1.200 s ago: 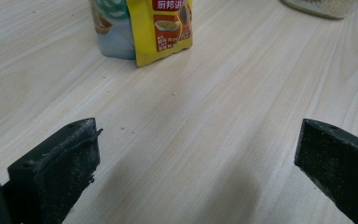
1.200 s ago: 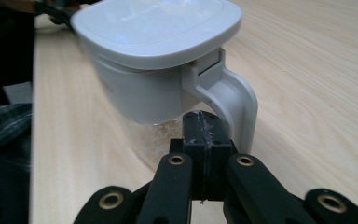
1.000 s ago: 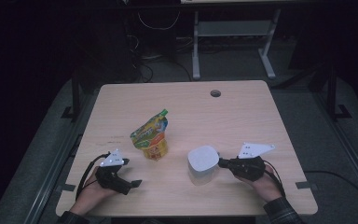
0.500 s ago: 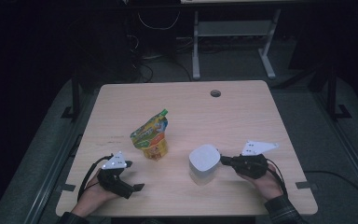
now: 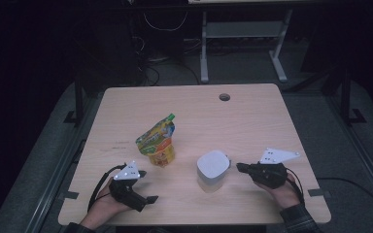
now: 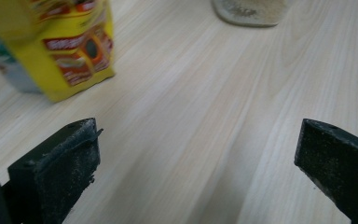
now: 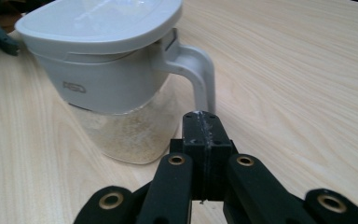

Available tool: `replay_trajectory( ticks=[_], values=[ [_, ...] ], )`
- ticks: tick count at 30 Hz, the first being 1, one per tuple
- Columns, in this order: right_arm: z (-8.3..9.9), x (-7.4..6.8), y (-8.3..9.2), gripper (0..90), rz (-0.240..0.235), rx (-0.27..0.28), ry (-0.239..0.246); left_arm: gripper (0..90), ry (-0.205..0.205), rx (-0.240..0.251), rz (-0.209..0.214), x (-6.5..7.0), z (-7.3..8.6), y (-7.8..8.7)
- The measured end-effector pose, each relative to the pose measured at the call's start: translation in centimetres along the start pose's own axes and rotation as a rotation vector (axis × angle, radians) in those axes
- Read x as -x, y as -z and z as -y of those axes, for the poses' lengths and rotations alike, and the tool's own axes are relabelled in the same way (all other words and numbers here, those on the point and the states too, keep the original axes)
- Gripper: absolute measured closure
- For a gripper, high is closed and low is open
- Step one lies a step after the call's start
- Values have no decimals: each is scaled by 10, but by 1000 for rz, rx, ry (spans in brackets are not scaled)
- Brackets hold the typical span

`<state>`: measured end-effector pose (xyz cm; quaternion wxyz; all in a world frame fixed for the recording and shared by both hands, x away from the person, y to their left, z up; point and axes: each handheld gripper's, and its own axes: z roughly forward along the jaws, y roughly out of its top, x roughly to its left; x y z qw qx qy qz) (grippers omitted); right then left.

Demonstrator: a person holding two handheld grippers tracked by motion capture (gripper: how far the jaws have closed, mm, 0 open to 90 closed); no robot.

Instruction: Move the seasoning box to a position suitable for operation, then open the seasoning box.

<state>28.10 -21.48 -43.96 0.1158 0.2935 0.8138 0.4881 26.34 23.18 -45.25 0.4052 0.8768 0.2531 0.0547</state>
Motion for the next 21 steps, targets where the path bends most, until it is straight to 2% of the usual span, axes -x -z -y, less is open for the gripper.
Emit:
replay_trajectory(
  ticks=[4, 7, 13, 21],
  values=[
    [0, 2, 2, 899, 7, 9, -21, 0, -12, 16, 23, 5, -7, -5],
    [0, 3, 2, 899, 15, 16, -25, 0, -14, 25, 32, 8, -11, -7],
    [0, 4, 3, 899, 26, 17, -26, 0, -41, 46, 48, 12, -24, -12],
    [0, 5, 3, 898, 28, 17, -34, 0, -66, 54, 62, 19, -36, -19]
  ],
)
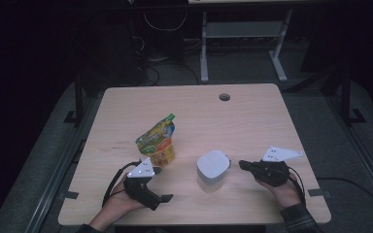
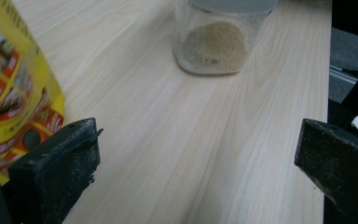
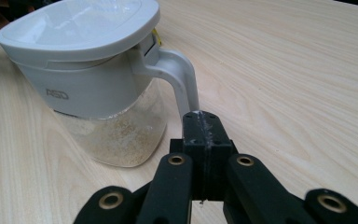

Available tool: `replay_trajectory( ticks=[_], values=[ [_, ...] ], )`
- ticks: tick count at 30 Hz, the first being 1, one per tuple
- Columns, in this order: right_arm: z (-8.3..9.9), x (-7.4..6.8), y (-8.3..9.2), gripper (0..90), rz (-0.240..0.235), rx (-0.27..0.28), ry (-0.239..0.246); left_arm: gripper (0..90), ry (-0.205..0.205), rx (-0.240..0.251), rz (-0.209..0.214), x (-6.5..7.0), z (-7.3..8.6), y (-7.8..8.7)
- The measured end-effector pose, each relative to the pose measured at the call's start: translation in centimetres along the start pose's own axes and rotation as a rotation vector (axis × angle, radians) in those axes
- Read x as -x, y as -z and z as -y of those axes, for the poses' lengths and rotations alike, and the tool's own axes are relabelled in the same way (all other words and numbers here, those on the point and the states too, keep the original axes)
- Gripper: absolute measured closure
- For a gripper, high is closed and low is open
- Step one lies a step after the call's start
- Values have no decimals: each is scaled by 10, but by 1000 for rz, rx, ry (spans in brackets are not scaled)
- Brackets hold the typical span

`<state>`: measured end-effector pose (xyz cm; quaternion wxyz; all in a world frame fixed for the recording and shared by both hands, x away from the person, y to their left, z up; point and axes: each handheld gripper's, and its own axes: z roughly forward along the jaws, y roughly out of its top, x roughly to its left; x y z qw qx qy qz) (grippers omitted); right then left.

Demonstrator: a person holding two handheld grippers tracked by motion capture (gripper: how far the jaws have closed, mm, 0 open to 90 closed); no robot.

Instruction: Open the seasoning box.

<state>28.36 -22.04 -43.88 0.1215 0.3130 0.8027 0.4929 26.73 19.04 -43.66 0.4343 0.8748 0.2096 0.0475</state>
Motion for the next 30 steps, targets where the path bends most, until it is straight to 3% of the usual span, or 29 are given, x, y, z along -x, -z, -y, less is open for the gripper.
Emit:
replay_trajectory(
  ticks=[16, 30],
  values=[
    [0, 3, 3, 898, 59, 12, -5, 0, -28, 26, 23, 8, -21, -20],
    [0, 2, 2, 898, 57, 9, -2, 0, -48, 60, 44, 11, -39, -34]
  ],
)
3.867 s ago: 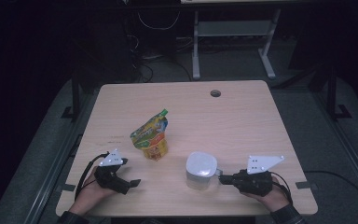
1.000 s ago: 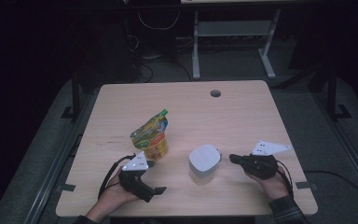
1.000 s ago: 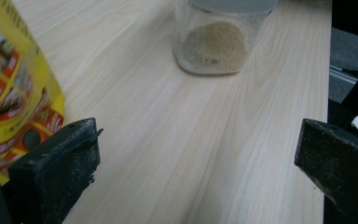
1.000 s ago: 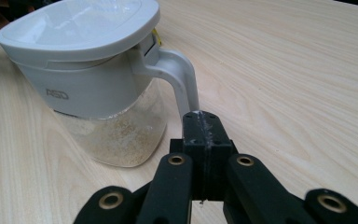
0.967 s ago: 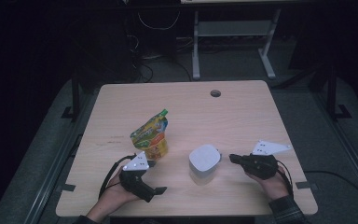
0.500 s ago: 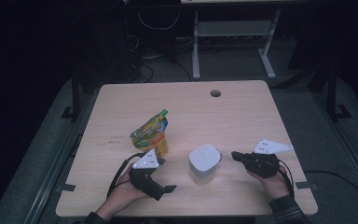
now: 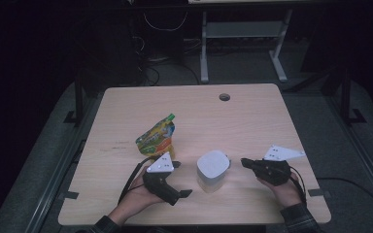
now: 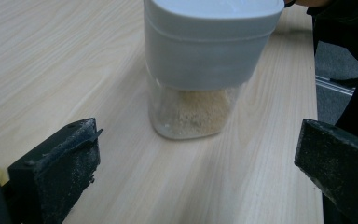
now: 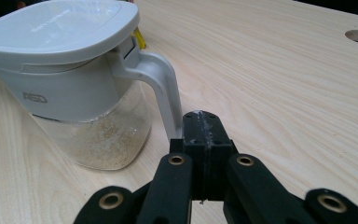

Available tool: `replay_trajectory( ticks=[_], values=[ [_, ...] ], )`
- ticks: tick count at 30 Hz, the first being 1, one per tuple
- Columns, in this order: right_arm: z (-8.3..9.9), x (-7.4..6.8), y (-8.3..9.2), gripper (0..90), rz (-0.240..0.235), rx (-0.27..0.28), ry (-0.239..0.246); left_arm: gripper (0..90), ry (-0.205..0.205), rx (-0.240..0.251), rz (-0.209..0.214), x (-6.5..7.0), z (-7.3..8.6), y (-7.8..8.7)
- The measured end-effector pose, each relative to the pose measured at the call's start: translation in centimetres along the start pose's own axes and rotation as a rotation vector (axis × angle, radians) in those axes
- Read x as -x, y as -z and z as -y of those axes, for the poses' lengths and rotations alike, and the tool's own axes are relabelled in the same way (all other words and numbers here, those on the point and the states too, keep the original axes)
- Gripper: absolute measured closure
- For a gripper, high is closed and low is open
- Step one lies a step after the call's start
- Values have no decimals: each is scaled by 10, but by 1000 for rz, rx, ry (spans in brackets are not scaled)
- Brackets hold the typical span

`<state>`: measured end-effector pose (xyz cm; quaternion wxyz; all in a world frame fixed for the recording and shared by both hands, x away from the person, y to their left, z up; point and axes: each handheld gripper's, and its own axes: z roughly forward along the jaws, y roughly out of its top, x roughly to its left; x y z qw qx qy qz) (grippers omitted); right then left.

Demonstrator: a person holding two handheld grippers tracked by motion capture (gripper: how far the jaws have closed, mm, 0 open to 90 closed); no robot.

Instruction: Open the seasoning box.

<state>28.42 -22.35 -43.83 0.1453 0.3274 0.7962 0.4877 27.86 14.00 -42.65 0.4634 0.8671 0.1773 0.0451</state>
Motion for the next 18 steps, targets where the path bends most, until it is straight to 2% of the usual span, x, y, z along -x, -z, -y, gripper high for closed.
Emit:
replay_trajectory(
  ticks=[8, 10, 18],
  values=[
    [1, -1, 2, 898, 12, 5, 9, 0, -18, 2, 33, 1, -12, -14],
    [1, -1, 2, 898, 13, 5, 10, 0, -30, 0, 36, 2, -14, -17],
    [2, 1, 2, 898, 10, 6, 0, 1, -29, 19, 41, -1, -22, -26]
  ],
)
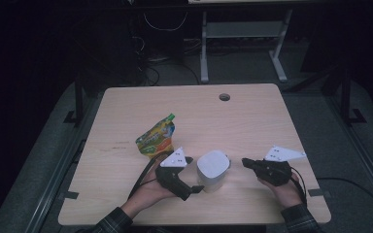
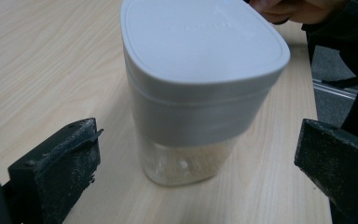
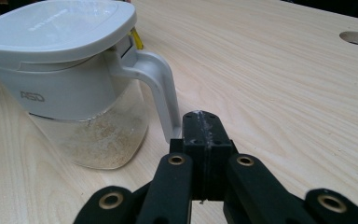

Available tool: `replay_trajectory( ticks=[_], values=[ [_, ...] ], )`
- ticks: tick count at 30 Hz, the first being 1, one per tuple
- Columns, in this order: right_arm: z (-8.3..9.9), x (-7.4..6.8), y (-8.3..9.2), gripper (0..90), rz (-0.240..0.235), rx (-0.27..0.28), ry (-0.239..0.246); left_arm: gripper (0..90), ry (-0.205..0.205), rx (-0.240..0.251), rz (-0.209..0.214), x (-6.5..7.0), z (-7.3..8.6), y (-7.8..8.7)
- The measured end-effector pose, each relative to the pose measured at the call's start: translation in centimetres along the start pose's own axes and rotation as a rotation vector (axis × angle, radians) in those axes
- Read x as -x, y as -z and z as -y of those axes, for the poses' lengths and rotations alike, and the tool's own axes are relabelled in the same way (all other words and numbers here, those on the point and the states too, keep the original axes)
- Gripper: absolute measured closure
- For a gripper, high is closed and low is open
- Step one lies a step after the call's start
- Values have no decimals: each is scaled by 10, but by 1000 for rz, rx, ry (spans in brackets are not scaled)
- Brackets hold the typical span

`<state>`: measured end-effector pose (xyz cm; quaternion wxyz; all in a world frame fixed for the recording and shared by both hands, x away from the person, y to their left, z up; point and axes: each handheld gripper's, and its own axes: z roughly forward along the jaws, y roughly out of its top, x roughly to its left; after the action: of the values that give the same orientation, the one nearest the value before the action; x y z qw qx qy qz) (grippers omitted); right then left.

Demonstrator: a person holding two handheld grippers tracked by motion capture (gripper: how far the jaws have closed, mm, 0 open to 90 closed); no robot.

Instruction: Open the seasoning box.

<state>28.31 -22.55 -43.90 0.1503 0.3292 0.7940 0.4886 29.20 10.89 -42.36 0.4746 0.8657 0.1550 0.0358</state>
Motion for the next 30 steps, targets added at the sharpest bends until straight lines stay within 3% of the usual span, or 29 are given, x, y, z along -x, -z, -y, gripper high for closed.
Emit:
replay_trajectory(
  ticks=[11, 15, 30],
  values=[
    [1, 1, 0, 897, -3, 5, 1, 78, 3, 34, 4, -3, -7, -8],
    [1, 1, 2, 897, 0, 7, -2, 149, -6, 44, 24, -3, -7, -8],
    [1, 2, 2, 898, -1, 8, 1, 189, -25, 43, 14, 0, -9, -7]
  ],
)
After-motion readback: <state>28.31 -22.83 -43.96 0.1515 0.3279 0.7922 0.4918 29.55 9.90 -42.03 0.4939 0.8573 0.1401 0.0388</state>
